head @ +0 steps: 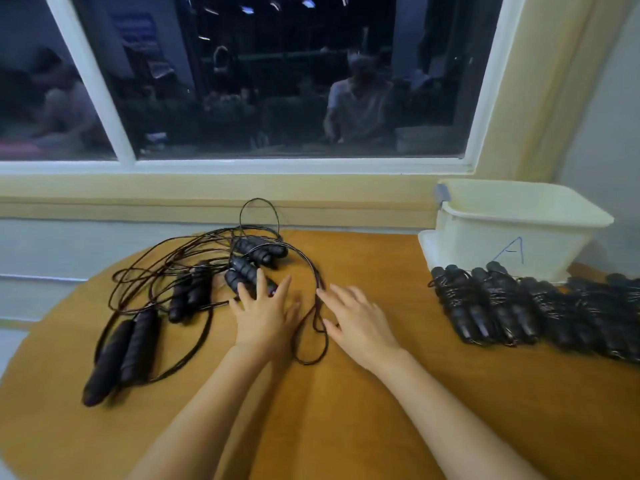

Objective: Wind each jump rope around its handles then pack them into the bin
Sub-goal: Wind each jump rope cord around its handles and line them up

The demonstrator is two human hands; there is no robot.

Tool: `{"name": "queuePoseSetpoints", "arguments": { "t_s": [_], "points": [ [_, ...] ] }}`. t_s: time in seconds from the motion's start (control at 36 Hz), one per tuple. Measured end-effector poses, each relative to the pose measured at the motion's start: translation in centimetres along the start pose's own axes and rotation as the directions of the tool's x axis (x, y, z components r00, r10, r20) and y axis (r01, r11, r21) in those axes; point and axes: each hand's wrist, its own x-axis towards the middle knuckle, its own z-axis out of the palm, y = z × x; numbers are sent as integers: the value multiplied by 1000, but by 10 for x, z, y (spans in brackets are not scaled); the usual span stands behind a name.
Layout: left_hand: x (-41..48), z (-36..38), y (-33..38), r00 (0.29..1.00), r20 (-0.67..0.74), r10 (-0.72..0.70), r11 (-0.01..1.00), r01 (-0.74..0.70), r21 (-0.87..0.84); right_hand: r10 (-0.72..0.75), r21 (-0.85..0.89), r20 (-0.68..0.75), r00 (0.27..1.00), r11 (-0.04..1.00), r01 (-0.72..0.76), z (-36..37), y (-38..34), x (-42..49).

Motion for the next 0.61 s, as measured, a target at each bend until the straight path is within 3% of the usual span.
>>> {"name": "queuePoseSetpoints", "arguments": {
  "t_s": [0.06,0.19,0.31,0.39,0.61],
  "points": [
    [15,4,-12,996,36,-76,996,78,-36,-59,5,71,996,998,59,11,-3,12],
    [36,16,-25,990,91,-107,988,116,-101,-154,9,227,962,988,156,27,1,24],
    [38,15,-24,994,-30,-110,981,103,-167,-178,-7,180,967,983,183,25,13,27],
    [34,17,-29,997,-29,-71,970,63,-236,-206,-77,157,966,972,220,21,26,31],
    [4,15,-36,990,4,139,954,-132,-271,91,-259,31,995,963,-80,10,88,26]
  ]
}}
